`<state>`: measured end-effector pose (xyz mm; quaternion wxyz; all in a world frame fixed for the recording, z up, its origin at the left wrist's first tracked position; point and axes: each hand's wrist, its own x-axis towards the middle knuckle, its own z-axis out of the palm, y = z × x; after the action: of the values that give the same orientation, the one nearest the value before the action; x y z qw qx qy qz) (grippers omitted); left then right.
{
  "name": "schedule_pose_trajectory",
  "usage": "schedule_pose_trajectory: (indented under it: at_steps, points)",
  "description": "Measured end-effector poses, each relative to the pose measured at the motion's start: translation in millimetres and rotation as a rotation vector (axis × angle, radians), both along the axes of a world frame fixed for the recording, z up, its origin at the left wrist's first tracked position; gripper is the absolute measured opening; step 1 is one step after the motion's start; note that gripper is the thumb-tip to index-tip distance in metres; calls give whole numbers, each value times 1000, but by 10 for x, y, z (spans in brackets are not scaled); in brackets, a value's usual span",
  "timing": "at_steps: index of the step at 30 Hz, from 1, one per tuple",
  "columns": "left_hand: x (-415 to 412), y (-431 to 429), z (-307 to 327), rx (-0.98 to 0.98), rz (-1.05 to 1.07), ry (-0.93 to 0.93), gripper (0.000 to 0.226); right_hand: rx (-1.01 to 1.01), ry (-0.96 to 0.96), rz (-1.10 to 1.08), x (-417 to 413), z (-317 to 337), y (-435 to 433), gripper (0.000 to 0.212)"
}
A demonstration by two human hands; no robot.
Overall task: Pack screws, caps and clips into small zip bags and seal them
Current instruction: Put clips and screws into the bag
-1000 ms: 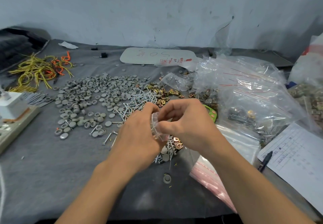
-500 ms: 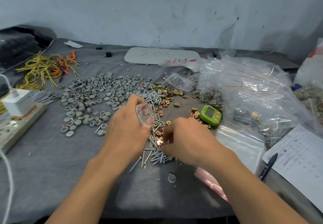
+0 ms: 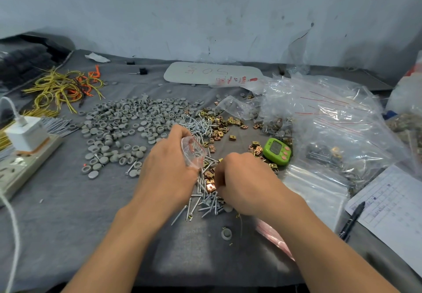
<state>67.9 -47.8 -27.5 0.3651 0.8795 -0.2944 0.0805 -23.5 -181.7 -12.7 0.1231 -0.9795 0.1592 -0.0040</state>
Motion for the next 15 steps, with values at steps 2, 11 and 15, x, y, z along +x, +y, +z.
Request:
schedule_pose_trajectory:
  at_steps: [2,11,15]
  points:
    - [6,5,-5,7,0,-3,40,31,-24,-13,-15,3,-38,20]
    - [-103,-102,-7,102,-75,50,45,805,-641,-74,22,66,-62,13]
    - [-155,-145,23,83,-114,71,42,903,-601,-1,93,2,33,17]
